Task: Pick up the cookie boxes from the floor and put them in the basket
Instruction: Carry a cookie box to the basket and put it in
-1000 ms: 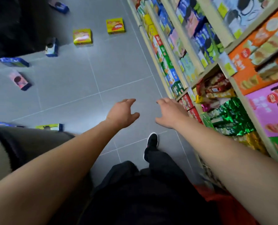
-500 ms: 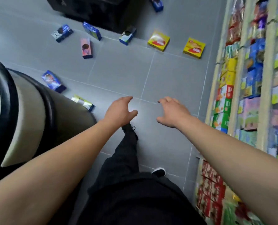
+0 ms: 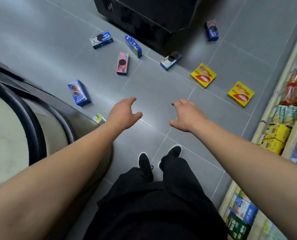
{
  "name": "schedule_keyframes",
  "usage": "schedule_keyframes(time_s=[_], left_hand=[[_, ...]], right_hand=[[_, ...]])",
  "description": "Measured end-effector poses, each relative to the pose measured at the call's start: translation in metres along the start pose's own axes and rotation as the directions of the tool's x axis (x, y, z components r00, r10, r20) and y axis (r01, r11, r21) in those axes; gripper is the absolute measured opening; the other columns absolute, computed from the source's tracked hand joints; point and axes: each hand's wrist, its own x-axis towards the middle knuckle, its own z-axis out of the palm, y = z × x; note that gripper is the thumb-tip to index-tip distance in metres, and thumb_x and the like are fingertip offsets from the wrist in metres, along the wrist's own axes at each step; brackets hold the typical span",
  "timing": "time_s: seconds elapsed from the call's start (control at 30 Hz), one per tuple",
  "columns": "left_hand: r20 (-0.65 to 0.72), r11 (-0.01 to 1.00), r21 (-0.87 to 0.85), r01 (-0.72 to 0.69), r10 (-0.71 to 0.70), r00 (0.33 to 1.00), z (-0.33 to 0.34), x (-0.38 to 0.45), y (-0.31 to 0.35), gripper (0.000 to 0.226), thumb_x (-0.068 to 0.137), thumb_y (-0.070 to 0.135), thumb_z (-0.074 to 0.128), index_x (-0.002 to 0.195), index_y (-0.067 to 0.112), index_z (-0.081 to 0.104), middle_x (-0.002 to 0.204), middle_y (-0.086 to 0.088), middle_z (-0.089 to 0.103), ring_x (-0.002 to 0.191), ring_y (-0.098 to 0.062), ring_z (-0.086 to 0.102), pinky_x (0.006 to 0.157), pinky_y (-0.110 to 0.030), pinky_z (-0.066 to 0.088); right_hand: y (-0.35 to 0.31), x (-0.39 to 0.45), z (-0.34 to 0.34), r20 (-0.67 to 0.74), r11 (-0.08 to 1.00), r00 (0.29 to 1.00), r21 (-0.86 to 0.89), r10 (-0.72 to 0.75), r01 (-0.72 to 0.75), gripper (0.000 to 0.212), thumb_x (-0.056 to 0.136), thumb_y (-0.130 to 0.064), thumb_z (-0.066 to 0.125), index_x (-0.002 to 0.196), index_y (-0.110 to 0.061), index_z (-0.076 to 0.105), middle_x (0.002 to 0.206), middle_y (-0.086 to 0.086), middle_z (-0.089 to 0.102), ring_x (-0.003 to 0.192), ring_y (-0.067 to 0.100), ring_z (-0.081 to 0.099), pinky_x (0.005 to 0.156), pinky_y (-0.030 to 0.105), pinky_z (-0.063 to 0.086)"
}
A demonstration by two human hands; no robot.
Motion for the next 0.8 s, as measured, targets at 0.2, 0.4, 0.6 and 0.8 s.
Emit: schedule_keyframes(time_s=[0.2,0.4,0.6,0.8], left_hand=[[-0.032,0.993,-0.030,0.118,-0.119,0.992,-0.031,0.094,-0.002,0.066,0.087,0.039,0.062,0.146,0.019,0.040,0.149,-0.001,0.044,0.136,-0.022,0.040,0.109,-0.034,0.034],[-0.033,0.970,-0.073,0.234,-0.236,0.971,-0.060,0.207,0.012,0.066,0.088,0.039,0.062,0.146,0.018,0.039,0.150,-0.003,0.043,0.136,-0.023,0.040,0.110,-0.035,0.033],[-0.044,0.929,-0.149,0.340,-0.350,0.936,-0.096,0.289,-0.001,0.065,0.088,0.040,0.061,0.146,0.019,0.038,0.150,-0.002,0.042,0.135,-0.025,0.041,0.109,-0.036,0.035],[0.012,0.887,-0.219,0.406,-0.414,0.910,-0.111,0.371,-0.057,0.067,0.086,0.039,0.063,0.146,0.019,0.040,0.148,-0.003,0.045,0.135,-0.025,0.042,0.108,-0.036,0.036]], right_hand=[[0.003,0.114,-0.058,0.035,0.997,0.997,-0.027,-0.068,0.069,0.075,0.081,-0.038,0.062,0.148,-0.021,0.034,0.148,0.003,0.039,0.132,0.029,0.039,0.105,0.042,0.041],[0.016,0.240,-0.116,0.086,0.989,0.987,-0.048,-0.136,0.140,0.074,0.081,-0.038,0.063,0.147,-0.020,0.035,0.147,0.003,0.040,0.131,0.029,0.040,0.104,0.042,0.042],[-0.003,0.339,-0.157,0.179,0.971,0.963,-0.098,-0.200,0.220,0.072,0.080,-0.040,0.064,0.145,-0.020,0.039,0.144,0.004,0.043,0.130,0.029,0.042,0.105,0.041,0.041],[-0.055,0.446,-0.169,0.250,0.968,0.950,-0.118,-0.187,0.222,0.072,0.080,-0.039,0.065,0.144,-0.021,0.039,0.143,0.004,0.041,0.129,0.030,0.042,0.101,0.040,0.043]])
